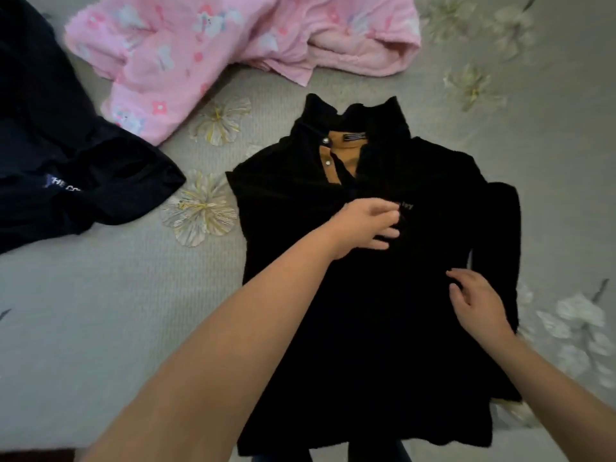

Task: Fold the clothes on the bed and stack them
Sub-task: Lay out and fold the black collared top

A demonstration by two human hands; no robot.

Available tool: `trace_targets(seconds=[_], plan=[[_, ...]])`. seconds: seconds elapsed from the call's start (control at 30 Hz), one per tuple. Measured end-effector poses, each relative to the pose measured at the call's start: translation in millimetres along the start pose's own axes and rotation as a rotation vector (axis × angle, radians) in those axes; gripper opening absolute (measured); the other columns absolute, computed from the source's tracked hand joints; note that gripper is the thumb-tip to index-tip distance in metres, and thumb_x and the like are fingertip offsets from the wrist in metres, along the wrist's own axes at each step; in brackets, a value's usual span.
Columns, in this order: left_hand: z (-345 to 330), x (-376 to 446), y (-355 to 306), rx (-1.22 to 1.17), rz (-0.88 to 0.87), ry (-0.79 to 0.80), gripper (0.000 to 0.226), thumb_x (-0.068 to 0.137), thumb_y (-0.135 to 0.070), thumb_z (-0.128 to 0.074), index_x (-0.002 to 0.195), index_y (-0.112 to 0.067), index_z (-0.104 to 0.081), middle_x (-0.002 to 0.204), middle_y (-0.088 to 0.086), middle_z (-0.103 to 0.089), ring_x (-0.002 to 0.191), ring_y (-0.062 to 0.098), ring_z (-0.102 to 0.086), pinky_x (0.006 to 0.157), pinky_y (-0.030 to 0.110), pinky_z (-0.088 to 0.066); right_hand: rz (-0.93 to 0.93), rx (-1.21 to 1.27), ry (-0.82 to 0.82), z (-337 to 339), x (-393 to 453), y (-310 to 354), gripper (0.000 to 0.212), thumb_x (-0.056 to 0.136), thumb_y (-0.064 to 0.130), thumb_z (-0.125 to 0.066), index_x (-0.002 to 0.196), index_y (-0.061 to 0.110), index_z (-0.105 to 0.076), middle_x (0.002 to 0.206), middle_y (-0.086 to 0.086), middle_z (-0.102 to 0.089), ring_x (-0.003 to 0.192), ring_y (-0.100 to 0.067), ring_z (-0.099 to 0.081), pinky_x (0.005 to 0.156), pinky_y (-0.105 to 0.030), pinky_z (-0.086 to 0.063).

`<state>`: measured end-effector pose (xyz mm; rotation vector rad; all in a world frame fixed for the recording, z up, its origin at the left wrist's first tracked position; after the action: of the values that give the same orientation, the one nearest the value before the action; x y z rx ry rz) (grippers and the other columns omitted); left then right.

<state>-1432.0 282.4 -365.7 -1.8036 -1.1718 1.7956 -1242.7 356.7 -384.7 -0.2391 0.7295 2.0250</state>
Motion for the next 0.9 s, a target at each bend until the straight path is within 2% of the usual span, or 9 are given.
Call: trace_targets(seconds=[0.13, 0.27, 0.4, 0.5, 0.57, 0.63, 0.7, 0.8, 0.9], plan=[[41.1, 4.3, 41.7, 0.444, 0.033, -0.463, 0.03, 0.094, -0.013, -0.047, 0.123, -0.008, -0.053, 0.118, 0.008, -0.058, 0.107, 0.019, -0.056, 0.086, 0.023, -0.042, 0.015, 0.021, 0.013, -4.0, 2.9, -24.2, 0.023, 0.087, -0.003, -0.052, 0.108, -0.009, -0.06, 0.106, -0.022, -0.06, 0.099, -0.036, -0.056, 0.08, -0.027, -0.036], [84.9, -37.7, 75.6, 0.687, 0.081, -0.838, 0.045, 0.089, -0.014, -0.055, 0.132, -0.009, -0.043, 0.126, 0.011, -0.047, 0.117, 0.024, -0.045, 0.095, 0.031, -0.039, 0.384, -0.087, -0.044, -21.5, 12.6, 37.2, 0.039, 0.063, 0.004, -0.081, 0.098, -0.007, -0.066, 0.096, -0.023, -0.066, 0.091, -0.041, -0.063, 0.081, -0.048, -0.048], [91.3, -45.6, 106.5, 0.776, 0.181, -0.774, 0.049, 0.09, -0.012, -0.052, 0.136, -0.008, -0.037, 0.133, 0.014, -0.043, 0.123, 0.025, -0.038, 0.1, 0.032, -0.033, 0.596, -0.353, 0.007, -66.6, 21.0, 114.1, 0.077, 0.053, 0.032, -0.086, 0.123, 0.017, -0.058, 0.127, -0.016, -0.056, 0.115, -0.038, -0.054, 0.092, -0.056, -0.04], [100.2, -49.3, 105.3, 0.855, 0.142, -0.821, 0.05, 0.089, -0.01, -0.052, 0.137, -0.008, -0.037, 0.135, 0.012, -0.041, 0.126, 0.025, -0.034, 0.103, 0.031, -0.03, 0.583, -0.336, 0.049, -83.3, 41.3, 130.1, 0.044, 0.085, 0.017, -0.058, 0.128, 0.018, -0.052, 0.128, -0.01, -0.052, 0.124, -0.027, -0.043, 0.108, -0.045, -0.018], [105.0, -48.8, 99.4, 0.937, 0.099, -0.85, 0.054, 0.088, -0.009, -0.054, 0.138, -0.007, -0.036, 0.14, 0.011, -0.036, 0.131, 0.025, -0.029, 0.106, 0.031, -0.026, 0.585, -0.015, -0.05, -49.0, 51.9, 126.6, 0.023, 0.081, 0.001, -0.054, 0.1, 0.001, -0.066, 0.098, -0.015, -0.064, 0.098, -0.028, -0.058, 0.094, -0.033, -0.033], [108.9, -46.1, 95.0, 1.039, 0.073, -0.85, 0.057, 0.087, -0.009, -0.055, 0.14, -0.009, -0.033, 0.146, 0.011, -0.03, 0.136, 0.026, -0.022, 0.11, 0.033, -0.02, 0.373, 0.379, -0.272, 7.8, 65.2, 84.3, 0.016, 0.078, -0.003, -0.051, 0.088, -0.004, -0.063, 0.082, -0.013, -0.062, 0.082, -0.021, -0.056, 0.075, -0.017, -0.035], [113.7, -42.9, 91.1, 1.089, 0.075, -0.846, 0.06, 0.088, -0.009, -0.055, 0.142, -0.011, -0.03, 0.149, 0.01, -0.026, 0.139, 0.028, -0.017, 0.111, 0.037, -0.018, -0.001, 0.59, -0.395, 38.7, 67.1, 18.8, 0.013, 0.087, 0.003, -0.049, 0.095, 0.001, -0.058, 0.084, -0.002, -0.056, 0.083, -0.018, -0.052, 0.067, -0.008, -0.033], [117.4, -35.3, 89.6, 1.163, 0.123, -0.805, 0.061, 0.089, -0.012, -0.052, 0.144, -0.017, -0.025, 0.151, 0.008, -0.023, 0.141, 0.027, -0.011, 0.112, 0.041, -0.013, -0.416, 0.483, -0.27, 29.6, 53.3, -57.2, 0.017, 0.091, 0.007, -0.048, 0.103, -0.004, -0.055, 0.096, -0.015, -0.06, 0.091, -0.028, -0.054, 0.071, -0.019, -0.035], [116.9, -25.9, 83.6, 1.231, 0.114, -0.754, 0.058, 0.091, -0.015, -0.051, 0.143, -0.015, -0.027, 0.146, 0.012, -0.031, 0.136, 0.028, -0.021, 0.107, 0.039, -0.018, -0.47, 0.278, -0.227, 27.0, 41.3, -71.7, 0.021, 0.089, 0.006, -0.05, 0.104, -0.007, -0.056, 0.105, -0.024, -0.061, 0.099, -0.035, -0.055, 0.078, -0.028, -0.037]])
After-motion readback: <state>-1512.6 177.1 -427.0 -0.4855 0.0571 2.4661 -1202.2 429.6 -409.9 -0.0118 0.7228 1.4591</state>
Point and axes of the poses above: each hand's wrist, its own x-axis towards the middle knuckle, its own z-axis out of the back of the hand, y = z × x, the point moved 9 cm from there along x, towards the middle knuckle
